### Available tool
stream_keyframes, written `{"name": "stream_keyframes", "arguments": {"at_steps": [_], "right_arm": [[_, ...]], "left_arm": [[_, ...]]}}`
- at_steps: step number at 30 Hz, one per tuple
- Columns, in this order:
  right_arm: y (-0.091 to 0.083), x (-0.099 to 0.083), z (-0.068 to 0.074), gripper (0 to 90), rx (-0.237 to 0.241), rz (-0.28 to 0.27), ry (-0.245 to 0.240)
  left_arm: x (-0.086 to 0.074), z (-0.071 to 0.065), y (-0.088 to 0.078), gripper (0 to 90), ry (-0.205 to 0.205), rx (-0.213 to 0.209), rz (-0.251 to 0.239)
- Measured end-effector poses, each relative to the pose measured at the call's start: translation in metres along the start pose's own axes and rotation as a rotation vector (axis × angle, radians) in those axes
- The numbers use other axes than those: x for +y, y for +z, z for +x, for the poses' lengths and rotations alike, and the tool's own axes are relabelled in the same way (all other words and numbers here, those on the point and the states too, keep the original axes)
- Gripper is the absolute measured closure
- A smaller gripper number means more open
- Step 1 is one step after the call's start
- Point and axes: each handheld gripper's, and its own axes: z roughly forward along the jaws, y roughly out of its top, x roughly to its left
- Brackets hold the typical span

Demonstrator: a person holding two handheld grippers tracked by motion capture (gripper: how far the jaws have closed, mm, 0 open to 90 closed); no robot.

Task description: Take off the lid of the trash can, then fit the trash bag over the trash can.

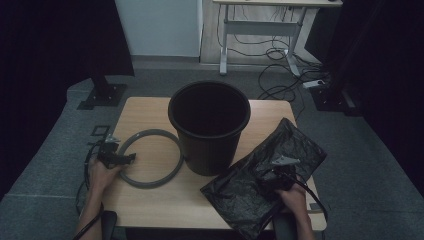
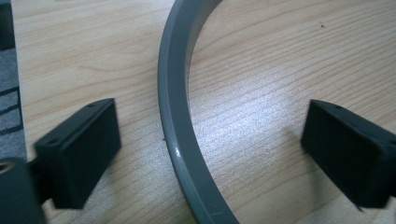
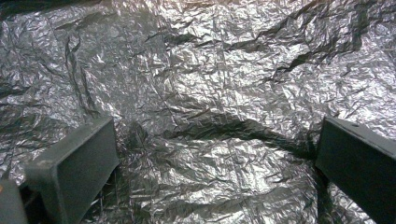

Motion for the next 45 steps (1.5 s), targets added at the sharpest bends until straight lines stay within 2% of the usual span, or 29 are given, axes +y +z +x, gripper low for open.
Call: {"name": "stream_keyframes", "arguments": {"at_steps": [3,19,25,29,30,33,34,35,36,37,39,45], "right_arm": [[0.0,0.0,0.0,0.0,0.0,0.0,0.0],[0.0,0.0,0.0,0.0,0.0,0.0,0.0],[-0.007,0.008,0.004,0.0,-0.022,0.036,-0.025],[-0.016,0.015,0.014,0.0,-0.009,0.04,-0.06],[-0.022,0.02,0.022,0.0,0.002,0.051,-0.081],[-0.027,0.027,0.034,0.0,0.029,0.065,-0.102],[-0.027,0.027,0.034,0.0,0.029,0.065,-0.102],[-0.029,0.031,0.043,0.0,0.059,0.08,-0.117],[-0.029,0.031,0.043,0.0,0.059,0.08,-0.117],[-0.028,0.034,0.053,0.0,0.093,0.08,-0.129],[-0.027,0.036,0.063,0.0,0.119,0.084,-0.148],[-0.016,0.036,0.084,0.0,0.145,0.127,-0.184]], "left_arm": [[0.001,0.0,0.001,0.0,0.001,-0.001,0.013],[0.001,0.0,0.001,0.0,0.001,-0.002,0.013],[0.001,0.0,0.001,0.0,-0.001,0.0,0.013],[0.001,0.0,0.001,0.0,-0.001,0.0,0.013],[0.001,-0.001,0.001,0.0,-0.001,0.001,0.014],[0.001,-0.001,0.001,0.0,-0.002,0.001,0.014],[0.001,-0.001,0.001,0.0,-0.002,0.001,0.014],[0.001,-0.001,0.001,0.0,-0.002,0.001,0.014],[0.001,-0.001,0.001,0.0,-0.002,0.001,0.014],[0.001,-0.001,0.001,0.0,-0.002,0.001,0.014],[0.001,-0.001,0.001,0.0,-0.002,0.001,0.013],[0.001,-0.001,0.001,0.0,-0.004,0.002,0.014]]}}
